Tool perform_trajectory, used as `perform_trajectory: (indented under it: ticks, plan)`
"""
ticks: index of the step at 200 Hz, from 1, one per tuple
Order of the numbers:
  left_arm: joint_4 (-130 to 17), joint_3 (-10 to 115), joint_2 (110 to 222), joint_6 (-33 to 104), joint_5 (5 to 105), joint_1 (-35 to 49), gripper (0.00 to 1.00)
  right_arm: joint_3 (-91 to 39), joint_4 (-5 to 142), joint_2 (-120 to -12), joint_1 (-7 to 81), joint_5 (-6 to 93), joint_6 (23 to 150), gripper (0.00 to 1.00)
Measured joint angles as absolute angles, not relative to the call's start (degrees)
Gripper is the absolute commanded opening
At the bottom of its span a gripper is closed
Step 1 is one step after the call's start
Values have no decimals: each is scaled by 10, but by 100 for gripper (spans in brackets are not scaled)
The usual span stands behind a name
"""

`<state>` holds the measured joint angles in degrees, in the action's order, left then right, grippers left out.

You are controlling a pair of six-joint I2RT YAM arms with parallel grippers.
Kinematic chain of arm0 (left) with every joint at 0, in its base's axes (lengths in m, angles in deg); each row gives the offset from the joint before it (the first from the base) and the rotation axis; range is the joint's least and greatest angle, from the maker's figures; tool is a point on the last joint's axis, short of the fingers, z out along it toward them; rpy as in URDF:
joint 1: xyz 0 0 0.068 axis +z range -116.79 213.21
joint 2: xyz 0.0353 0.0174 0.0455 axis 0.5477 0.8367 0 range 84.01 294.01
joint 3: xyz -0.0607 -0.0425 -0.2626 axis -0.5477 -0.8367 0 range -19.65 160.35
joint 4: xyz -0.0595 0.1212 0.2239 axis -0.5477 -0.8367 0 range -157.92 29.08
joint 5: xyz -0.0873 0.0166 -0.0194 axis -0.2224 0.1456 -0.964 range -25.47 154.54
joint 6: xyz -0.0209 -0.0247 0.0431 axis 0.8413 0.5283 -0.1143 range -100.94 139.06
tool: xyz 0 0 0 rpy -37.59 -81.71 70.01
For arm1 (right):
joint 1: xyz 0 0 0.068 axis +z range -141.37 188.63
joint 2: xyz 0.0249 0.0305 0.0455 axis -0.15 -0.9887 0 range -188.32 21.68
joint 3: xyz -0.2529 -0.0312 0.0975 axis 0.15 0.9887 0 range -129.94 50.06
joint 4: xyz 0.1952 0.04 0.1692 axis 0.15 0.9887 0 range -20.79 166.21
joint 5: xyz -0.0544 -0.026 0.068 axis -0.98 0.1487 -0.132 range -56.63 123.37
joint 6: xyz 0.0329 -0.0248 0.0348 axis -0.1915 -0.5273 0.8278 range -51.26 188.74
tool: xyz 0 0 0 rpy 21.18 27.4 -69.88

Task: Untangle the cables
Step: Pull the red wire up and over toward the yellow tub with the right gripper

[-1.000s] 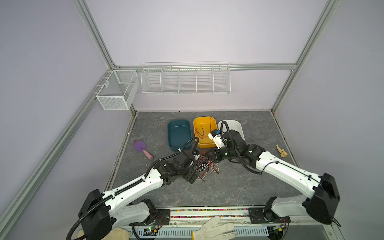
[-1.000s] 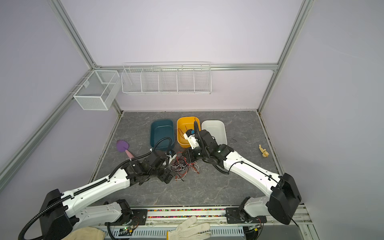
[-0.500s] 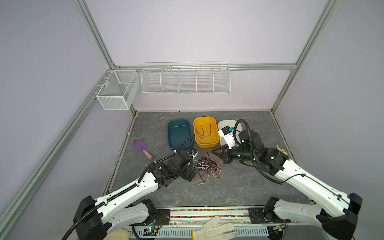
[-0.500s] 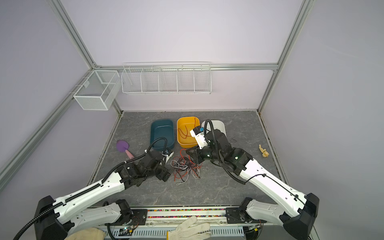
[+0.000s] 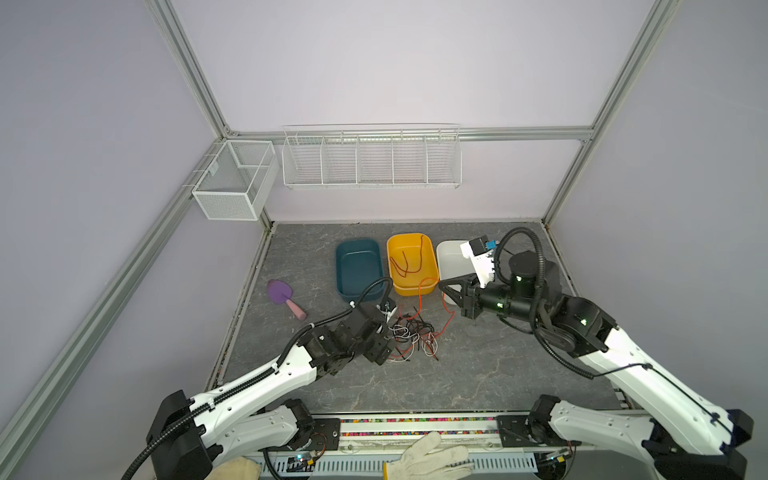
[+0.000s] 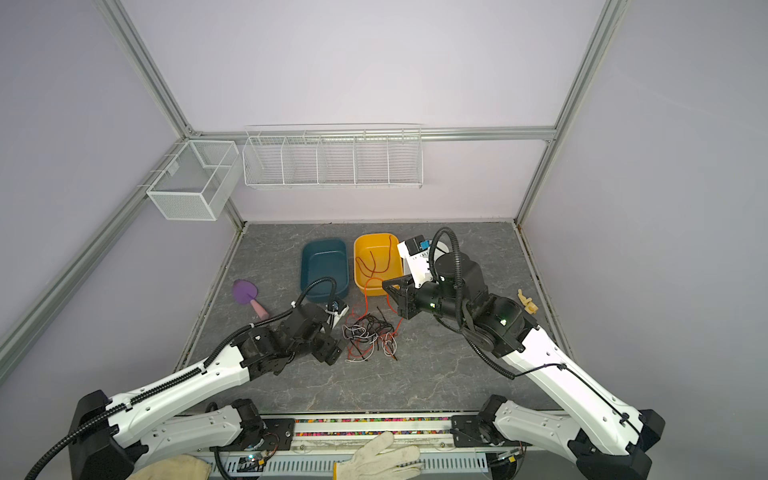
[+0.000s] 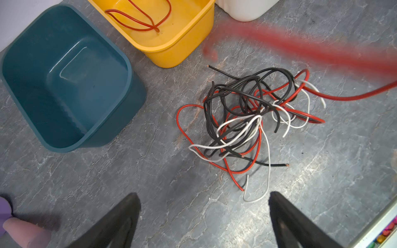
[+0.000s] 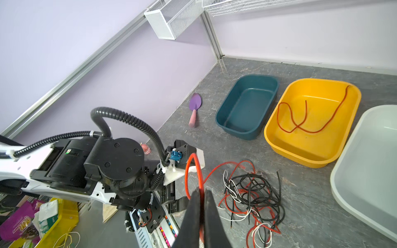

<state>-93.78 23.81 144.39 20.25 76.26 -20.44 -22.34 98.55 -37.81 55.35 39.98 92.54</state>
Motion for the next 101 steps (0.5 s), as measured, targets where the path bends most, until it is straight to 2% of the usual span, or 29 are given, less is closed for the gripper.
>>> perform_trajectory:
  ticks: [55,101]
  plan:
    - [-938,235,1435,199,775,-207,94,-272,1024,-386,553,343,918,7]
    - [-938,227,1410,199,787,-209,93,-338,1055,-439,533,325,902,6]
